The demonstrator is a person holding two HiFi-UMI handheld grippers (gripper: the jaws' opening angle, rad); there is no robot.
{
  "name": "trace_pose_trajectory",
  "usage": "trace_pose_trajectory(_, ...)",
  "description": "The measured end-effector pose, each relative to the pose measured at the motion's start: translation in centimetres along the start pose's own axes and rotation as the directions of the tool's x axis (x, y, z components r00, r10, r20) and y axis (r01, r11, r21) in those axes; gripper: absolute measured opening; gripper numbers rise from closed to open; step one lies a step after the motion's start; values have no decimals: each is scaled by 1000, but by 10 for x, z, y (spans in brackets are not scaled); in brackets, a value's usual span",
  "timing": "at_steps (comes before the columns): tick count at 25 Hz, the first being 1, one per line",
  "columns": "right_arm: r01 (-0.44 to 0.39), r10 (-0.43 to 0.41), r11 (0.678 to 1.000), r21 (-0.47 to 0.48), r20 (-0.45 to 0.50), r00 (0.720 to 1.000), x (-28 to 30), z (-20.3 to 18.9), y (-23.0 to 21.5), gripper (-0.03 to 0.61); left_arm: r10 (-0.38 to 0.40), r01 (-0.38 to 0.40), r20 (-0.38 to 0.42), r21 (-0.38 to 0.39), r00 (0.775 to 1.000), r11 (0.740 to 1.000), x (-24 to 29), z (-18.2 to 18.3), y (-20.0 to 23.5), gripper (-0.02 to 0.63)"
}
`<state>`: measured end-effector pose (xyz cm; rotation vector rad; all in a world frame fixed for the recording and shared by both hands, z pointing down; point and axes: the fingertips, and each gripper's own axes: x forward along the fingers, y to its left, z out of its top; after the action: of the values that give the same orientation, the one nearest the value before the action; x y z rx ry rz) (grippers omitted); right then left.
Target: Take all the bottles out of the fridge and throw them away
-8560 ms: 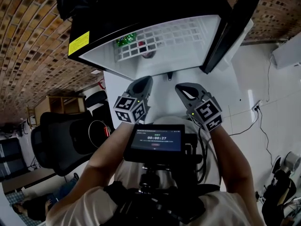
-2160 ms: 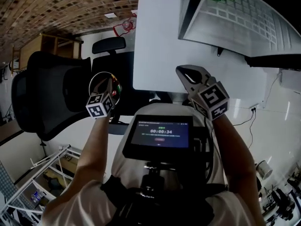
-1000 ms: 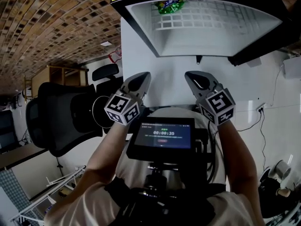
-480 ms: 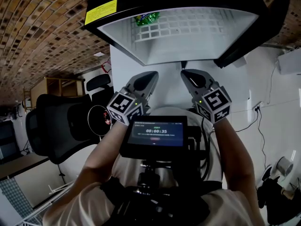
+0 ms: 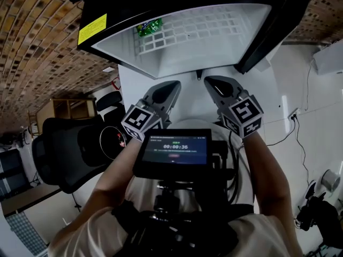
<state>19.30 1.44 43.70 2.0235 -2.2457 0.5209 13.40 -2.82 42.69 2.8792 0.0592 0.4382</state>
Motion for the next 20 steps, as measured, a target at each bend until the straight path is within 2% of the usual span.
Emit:
trace_pose_trajectory(8, -5, 5, 1000, 1, 6, 1000, -2, 1, 0, 0, 11, -9, -34, 55, 999, 998, 5, 3, -10, 5)
trace_pose_trajectory(20, 8, -8, 1000, 10, 15, 1000, -10, -3, 3, 0, 75, -75, -7, 41, 997, 996, 2, 9, -1, 11)
